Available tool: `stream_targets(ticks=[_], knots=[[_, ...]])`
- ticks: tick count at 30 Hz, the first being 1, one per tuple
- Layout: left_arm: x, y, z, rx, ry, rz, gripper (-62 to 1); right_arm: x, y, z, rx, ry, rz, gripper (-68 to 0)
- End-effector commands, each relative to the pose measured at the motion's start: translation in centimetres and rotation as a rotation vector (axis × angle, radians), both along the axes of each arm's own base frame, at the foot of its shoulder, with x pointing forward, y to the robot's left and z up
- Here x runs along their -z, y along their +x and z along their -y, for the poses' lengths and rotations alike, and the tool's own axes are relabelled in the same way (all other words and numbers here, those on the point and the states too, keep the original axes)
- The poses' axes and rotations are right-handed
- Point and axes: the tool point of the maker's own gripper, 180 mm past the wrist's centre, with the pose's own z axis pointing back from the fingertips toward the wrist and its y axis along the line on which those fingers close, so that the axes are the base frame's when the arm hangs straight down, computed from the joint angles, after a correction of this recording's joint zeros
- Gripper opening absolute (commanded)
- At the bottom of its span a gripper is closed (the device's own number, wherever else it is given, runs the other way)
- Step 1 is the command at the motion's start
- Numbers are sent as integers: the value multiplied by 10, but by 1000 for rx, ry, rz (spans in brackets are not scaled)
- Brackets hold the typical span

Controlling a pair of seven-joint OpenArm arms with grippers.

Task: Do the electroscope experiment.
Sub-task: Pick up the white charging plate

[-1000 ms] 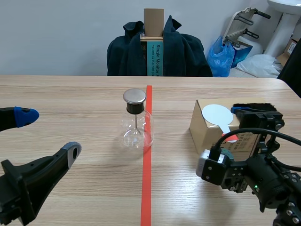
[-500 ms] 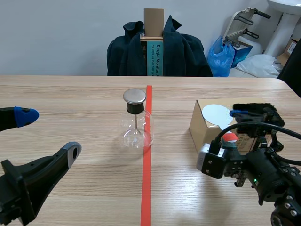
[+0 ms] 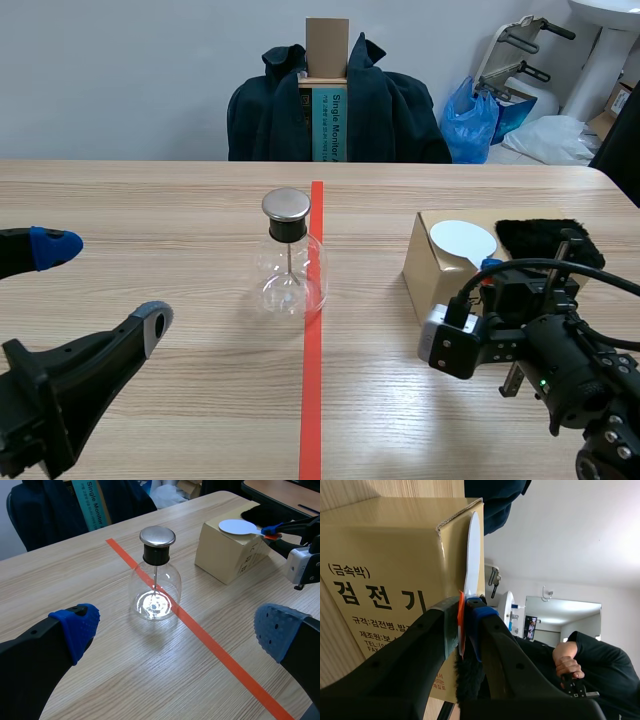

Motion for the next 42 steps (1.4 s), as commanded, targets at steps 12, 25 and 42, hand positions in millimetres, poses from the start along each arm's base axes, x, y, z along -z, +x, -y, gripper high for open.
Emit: stream_targets(ticks=[12,25,42], knots=[[-9,2,2,-2,-15,27,14,-127,-9,23,-39,48,438,-667],[-9,3,0,-14,-12,29,14,-326,-49,73,101,122,1008,-667],[-7,6,-6,-29,19,28,14,-367,-66,78,124,169,1133,-667]])
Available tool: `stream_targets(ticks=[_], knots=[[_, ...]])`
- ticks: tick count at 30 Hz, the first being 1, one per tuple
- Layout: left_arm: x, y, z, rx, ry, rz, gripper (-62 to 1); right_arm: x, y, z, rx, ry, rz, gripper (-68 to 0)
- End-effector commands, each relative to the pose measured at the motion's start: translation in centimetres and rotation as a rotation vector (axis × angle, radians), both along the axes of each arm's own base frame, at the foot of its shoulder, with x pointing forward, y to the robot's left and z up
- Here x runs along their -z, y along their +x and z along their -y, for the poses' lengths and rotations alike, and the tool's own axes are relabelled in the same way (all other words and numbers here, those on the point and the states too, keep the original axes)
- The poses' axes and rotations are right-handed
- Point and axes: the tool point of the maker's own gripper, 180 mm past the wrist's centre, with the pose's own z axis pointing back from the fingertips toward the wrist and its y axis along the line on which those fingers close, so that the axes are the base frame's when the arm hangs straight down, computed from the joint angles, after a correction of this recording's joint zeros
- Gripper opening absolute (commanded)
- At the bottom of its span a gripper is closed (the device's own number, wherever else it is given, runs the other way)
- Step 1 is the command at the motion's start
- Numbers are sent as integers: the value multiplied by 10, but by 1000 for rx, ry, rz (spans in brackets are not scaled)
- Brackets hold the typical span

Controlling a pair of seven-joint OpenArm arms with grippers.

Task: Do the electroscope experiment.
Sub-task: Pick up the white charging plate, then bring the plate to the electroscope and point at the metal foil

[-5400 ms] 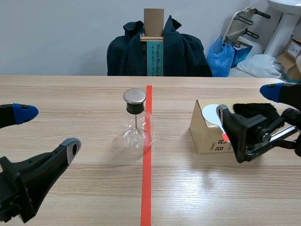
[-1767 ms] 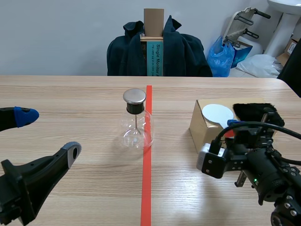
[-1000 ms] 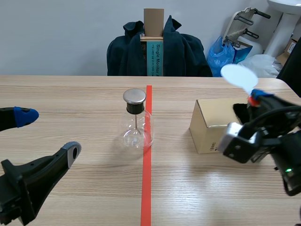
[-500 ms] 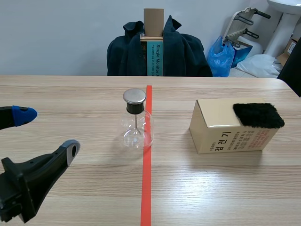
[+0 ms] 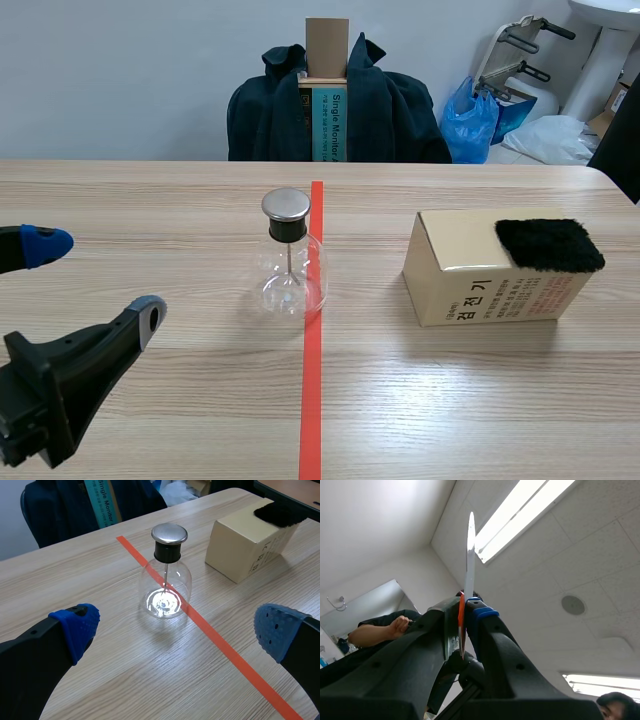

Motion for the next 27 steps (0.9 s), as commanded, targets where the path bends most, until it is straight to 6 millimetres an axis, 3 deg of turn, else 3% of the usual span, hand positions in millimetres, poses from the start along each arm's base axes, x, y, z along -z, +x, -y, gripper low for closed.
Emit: stream_targets(ticks=[1,7,13,14,20,22,27], knots=[[-9,2,1,14,-1,28,14,-12,-5,1,-1,16,72,-667],[-10,3,2,56,32,33,14,3,25,-8,-28,65,-17,-667],[2,20,-12,84,74,34,14,56,79,-43,-112,53,-189,-667],[5,24,-16,88,71,30,-32,65,86,-51,-133,49,-211,-667],[34,59,-42,25,42,1,-471,116,117,-98,-249,30,-327,-667],[45,70,-49,1,20,-12,-572,133,121,-115,-286,7,-363,-667],[65,80,-38,52,-51,-28,-567,177,123,-149,-353,-68,-455,-667]])
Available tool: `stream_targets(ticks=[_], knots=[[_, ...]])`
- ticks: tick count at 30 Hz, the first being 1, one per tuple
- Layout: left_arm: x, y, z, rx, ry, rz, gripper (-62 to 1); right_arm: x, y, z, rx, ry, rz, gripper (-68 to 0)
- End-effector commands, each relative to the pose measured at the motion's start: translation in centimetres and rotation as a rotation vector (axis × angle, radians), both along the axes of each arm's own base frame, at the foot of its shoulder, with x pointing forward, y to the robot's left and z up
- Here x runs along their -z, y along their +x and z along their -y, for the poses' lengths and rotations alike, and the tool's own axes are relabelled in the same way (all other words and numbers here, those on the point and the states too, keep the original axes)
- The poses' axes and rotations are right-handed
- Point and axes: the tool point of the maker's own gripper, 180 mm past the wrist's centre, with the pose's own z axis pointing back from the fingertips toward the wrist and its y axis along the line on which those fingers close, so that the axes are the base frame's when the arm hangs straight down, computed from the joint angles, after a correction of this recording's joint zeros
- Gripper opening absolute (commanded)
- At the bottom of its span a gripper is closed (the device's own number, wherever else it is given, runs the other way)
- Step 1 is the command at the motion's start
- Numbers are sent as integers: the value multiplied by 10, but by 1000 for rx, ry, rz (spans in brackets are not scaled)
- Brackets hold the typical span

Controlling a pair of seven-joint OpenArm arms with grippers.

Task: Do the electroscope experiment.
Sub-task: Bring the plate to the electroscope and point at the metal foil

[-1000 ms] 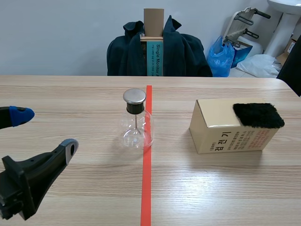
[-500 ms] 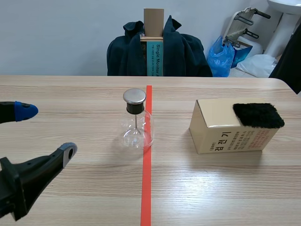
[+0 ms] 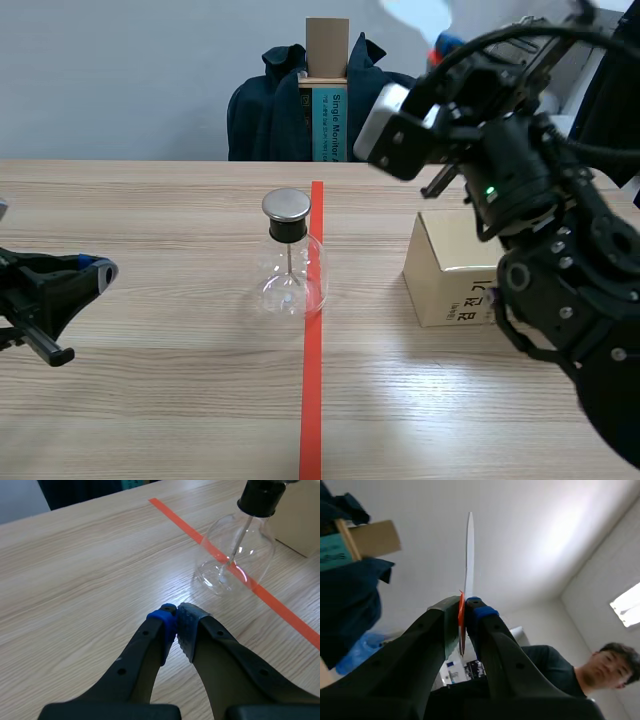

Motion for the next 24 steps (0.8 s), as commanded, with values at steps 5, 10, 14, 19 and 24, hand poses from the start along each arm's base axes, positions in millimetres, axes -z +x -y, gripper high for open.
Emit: stream_targets(ticks=[5,10,14,19,24], knots=[[-7,6,46,108,-120,41,-567,25,-4,-19,-80,-62,-28,-667],[-1,10,83,169,-166,28,-567,54,-9,-27,-139,-99,-89,-667],[6,16,100,170,-162,29,-567,70,-12,-27,-159,-117,-126,-667],[11,24,102,130,-147,50,-567,86,-14,-27,-176,-131,-167,-667],[15,26,100,108,-122,69,-567,99,-15,-28,-187,-139,-226,-667]])
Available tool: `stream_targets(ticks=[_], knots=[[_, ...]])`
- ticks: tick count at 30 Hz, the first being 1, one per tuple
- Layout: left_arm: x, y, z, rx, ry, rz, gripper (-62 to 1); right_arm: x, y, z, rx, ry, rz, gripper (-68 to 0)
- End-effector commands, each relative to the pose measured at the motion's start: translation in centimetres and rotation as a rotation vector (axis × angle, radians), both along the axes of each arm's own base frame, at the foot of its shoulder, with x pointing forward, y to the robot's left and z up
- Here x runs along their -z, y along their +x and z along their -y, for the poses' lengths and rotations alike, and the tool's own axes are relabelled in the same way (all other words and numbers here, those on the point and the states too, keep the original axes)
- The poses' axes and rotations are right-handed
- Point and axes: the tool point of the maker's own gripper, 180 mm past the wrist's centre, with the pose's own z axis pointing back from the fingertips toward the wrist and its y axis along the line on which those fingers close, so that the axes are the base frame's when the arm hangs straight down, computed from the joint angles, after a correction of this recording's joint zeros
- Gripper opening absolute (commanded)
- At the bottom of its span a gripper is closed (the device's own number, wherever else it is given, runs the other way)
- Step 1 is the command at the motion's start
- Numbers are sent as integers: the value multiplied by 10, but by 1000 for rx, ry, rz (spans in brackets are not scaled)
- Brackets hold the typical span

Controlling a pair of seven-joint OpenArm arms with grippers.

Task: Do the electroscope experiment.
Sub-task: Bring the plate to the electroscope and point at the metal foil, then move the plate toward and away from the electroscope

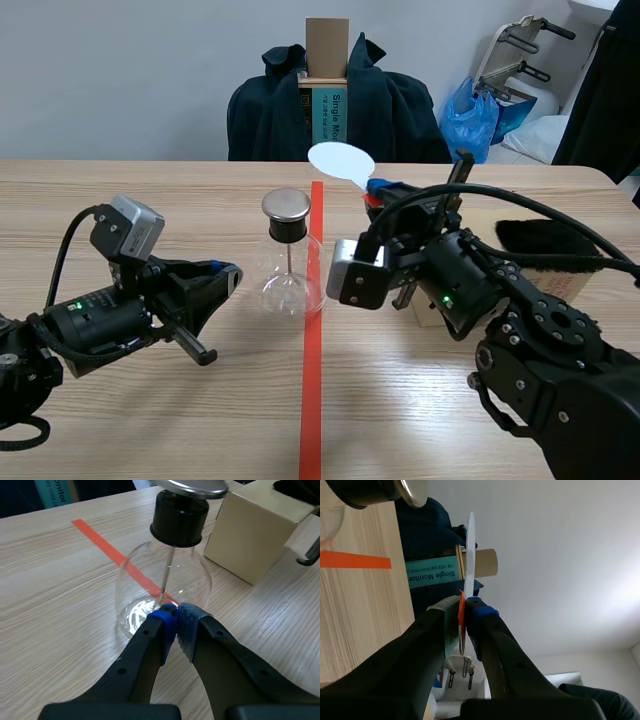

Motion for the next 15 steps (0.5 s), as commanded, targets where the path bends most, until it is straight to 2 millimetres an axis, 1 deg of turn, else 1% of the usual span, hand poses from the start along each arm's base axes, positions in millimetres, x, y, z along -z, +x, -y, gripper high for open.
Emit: stream_targets(ticks=[1,7,15], knots=[[-8,4,1,-12,-25,27,-567,-8,2,3,-5,1,30,-667],[-8,4,0,-16,-23,29,-567,-7,-2,-4,-50,-1,24,-667],[-8,6,-1,-26,-14,41,-567,-10,-23,-27,-223,-4,49,-667]])
